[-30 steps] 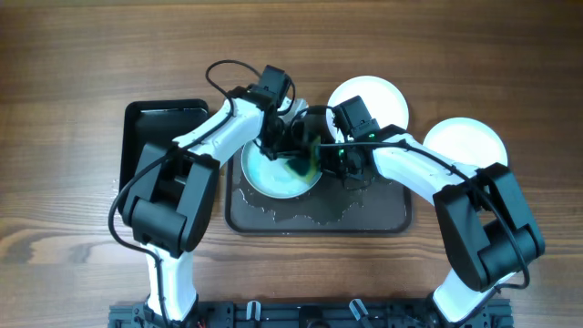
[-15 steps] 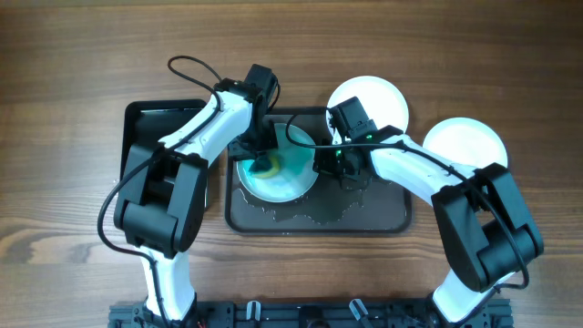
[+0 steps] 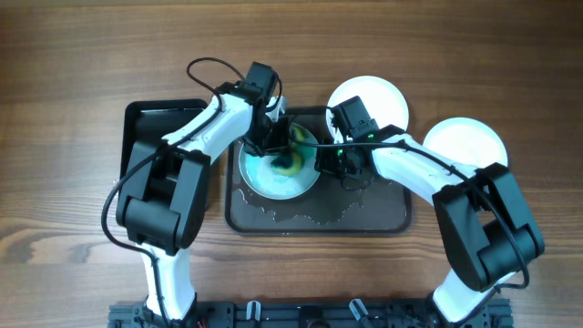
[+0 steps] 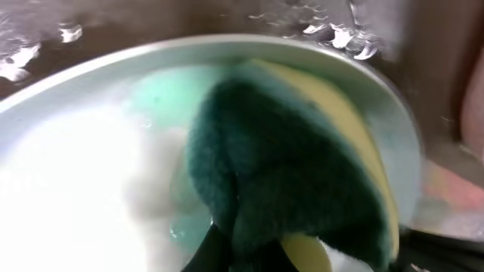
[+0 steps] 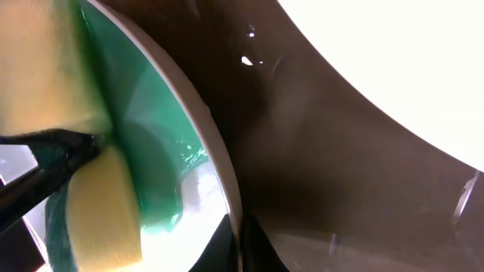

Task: Clean dirty plates on tray and stack at the side
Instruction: 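Lift the plate with right gripper and stack it on the first plate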

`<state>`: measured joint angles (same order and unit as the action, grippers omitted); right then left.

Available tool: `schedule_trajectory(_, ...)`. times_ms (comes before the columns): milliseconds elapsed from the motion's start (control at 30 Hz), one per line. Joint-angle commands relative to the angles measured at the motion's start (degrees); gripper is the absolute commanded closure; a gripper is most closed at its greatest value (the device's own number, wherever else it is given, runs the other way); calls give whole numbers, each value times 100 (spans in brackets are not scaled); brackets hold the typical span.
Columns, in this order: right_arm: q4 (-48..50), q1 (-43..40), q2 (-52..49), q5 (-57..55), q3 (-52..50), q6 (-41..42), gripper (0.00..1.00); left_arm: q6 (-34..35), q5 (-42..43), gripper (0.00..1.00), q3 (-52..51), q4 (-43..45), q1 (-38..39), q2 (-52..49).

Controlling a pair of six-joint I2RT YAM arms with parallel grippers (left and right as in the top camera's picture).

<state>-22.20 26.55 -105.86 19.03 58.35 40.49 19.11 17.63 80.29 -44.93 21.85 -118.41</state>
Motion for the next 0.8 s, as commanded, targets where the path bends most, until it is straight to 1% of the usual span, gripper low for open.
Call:
schedule_trajectory(0, -31, -39, -81, -140, 68, -22, 96, 619, -2343, 96, 278, -627, -81, 46)
schedule_trajectory(33, -26, -39, -81, -138, 68, -22, 96, 697, -2588, 96, 420, -850, -81, 87)
schedule_trajectory(100, -28, -39, -81, -140, 68, -22, 96, 710, -2778, 96, 774, -1266, -81, 151)
schedule_trajectory(233, -111, -37, 13, -140, 70, -33, 96, 706, -2629, 96, 1377, -1926, -98, 155)
schedule_trajectory(300, -236, -24, 286, -417, 70, -114, 96, 662, -2256, 96, 1768, -2317, -188, 155)
schedule_trajectory(367, -492, 63, 691, -988, 70, -245, 96, 651, -1794, 96, 2052, -2540, -337, 160)
schedule_trajectory(433, -713, 232, 1117, -1539, 70, -597, 96, 356, -1043, 96, 2146, -2483, -518, 166)
schedule_trajectory(467, -802, 339, 1283, -1823, 70, -763, 96, 361, -879, 96, 2146, -2430, -586, 164)
schedule_trajectory(500, -907, 470, 1449, -2124, 70, -896, 96, 361, -846, 96, 2144, -2387, -625, 149)
schedule_trajectory(600, -1296, 855, 1836, -3204, 70, -933, 96, 361, -848, 96, 2140, -2291, -625, 146)
schedule_trajectory(767, -2020, 1722, 2448, -5543, 70, -942, 96, 361, -848, 96, 2140, -2173, -621, 146)
